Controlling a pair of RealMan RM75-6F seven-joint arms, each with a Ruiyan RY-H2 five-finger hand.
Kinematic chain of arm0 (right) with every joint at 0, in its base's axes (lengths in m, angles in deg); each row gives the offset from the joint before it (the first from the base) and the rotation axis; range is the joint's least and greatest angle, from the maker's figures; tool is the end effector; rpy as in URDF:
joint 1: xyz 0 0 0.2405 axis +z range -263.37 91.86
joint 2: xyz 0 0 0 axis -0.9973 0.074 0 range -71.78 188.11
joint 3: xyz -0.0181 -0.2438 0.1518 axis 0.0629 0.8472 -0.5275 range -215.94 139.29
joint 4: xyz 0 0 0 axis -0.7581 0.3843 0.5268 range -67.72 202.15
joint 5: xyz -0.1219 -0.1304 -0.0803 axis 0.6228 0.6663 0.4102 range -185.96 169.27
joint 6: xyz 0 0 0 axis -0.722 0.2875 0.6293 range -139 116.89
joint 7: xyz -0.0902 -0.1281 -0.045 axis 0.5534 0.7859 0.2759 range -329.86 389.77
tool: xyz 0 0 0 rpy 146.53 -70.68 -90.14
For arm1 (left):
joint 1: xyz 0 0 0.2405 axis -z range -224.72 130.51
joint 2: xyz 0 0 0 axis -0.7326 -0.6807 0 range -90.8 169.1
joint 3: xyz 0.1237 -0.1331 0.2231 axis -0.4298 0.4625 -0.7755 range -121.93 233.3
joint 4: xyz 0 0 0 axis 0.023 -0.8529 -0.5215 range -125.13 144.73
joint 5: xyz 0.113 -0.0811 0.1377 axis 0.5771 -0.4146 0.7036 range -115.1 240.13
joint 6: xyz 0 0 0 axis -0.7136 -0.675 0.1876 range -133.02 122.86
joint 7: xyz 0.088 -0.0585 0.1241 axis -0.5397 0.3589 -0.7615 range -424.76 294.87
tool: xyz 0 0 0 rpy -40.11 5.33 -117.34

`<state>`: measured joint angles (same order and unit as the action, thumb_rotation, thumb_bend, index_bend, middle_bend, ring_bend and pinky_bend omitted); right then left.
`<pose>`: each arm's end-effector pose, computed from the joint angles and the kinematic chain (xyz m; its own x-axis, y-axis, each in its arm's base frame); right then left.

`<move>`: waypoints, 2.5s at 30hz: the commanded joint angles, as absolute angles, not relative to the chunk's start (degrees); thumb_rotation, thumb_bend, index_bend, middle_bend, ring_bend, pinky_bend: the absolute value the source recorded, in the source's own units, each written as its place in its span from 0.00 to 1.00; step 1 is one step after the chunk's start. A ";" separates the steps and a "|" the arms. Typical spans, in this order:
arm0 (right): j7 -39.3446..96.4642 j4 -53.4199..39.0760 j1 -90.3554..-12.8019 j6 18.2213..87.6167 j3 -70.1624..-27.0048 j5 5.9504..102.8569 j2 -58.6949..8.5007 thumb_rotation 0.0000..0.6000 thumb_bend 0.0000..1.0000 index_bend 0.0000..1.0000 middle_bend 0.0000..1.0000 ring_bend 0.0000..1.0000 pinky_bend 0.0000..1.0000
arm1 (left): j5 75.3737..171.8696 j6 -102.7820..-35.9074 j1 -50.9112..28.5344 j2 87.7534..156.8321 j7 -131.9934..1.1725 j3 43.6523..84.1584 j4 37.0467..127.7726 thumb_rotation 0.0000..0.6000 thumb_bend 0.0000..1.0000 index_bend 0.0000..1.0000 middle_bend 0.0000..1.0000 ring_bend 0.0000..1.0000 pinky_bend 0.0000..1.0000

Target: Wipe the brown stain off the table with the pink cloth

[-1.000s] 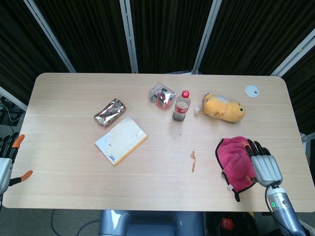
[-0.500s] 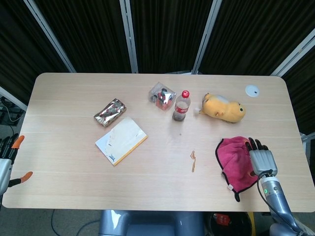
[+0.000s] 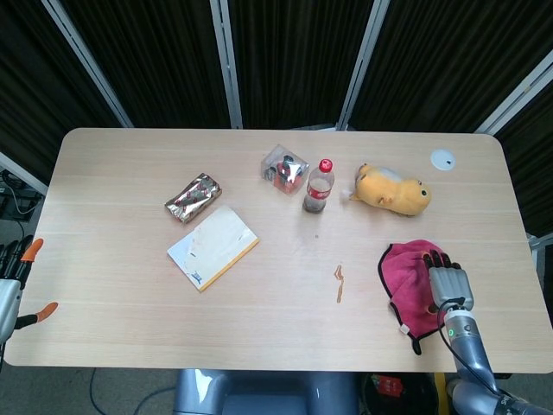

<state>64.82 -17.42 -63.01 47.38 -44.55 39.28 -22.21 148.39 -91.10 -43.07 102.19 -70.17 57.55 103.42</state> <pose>-0.3593 -0.2931 0.0539 0.5376 -0.4516 0.7121 -0.7605 0.1049 0.6408 -0.3340 0.1929 0.1904 0.4751 0.0095 0.8799 0.8799 0.0044 -0.4752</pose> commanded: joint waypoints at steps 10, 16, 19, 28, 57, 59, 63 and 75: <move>64.24 -12.13 -61.45 47.94 -44.90 37.64 -26.66 1.00 0.01 0.02 0.00 0.00 0.19 | 148.00 -90.52 -42.99 101.98 -69.82 57.49 103.78 1.00 0.00 0.00 0.00 0.00 0.00; 64.29 -9.57 -60.50 46.93 -45.53 35.93 -27.72 1.00 0.06 0.03 0.00 0.00 0.19 | 147.91 -90.38 -42.99 101.94 -69.95 57.45 103.93 1.00 0.00 0.00 0.00 0.00 0.00; 64.04 -7.91 -60.13 46.44 -45.73 35.37 -28.27 1.00 0.09 0.10 0.00 0.00 0.19 | 147.68 -90.08 -42.95 101.87 -69.97 57.40 104.18 1.00 0.00 0.00 0.00 0.00 0.00; 62.05 -3.78 -60.17 45.71 -45.42 36.03 -29.99 1.00 0.13 0.24 0.06 0.00 0.19 | 147.58 -89.98 -42.97 101.86 -70.06 57.34 104.51 1.00 0.00 0.00 0.00 0.00 0.00; 56.86 -11.06 -60.80 50.77 -44.22 49.53 -34.87 1.00 0.55 0.73 0.59 0.52 0.75 | 146.86 -89.78 -42.98 101.87 -68.57 57.68 104.95 1.00 0.00 0.00 0.00 0.00 0.00; 58.14 -11.13 -60.29 50.73 -44.61 48.84 -36.04 1.00 0.55 0.73 0.59 0.52 0.75 | 146.88 -89.78 -42.98 101.86 -68.45 57.67 104.95 1.00 0.00 0.00 0.00 0.00 0.00; 59.84 -10.33 -59.27 50.10 -45.29 47.45 -38.24 1.00 0.55 0.73 0.60 0.52 0.75 | 146.62 -89.49 -42.99 101.73 -68.27 57.62 105.18 1.00 0.00 0.00 0.00 0.00 0.00; 64.15 -11.20 -55.87 50.26 -47.04 46.30 -44.09 1.00 0.55 0.73 0.60 0.52 0.75 | 145.50 -88.57 -42.69 101.58 -67.55 57.97 105.07 1.00 0.00 0.00 0.00 0.00 0.00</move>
<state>63.72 -10.89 -56.20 50.13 -46.86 46.52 -43.64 145.51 -88.57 -42.70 101.58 -67.55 57.97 105.07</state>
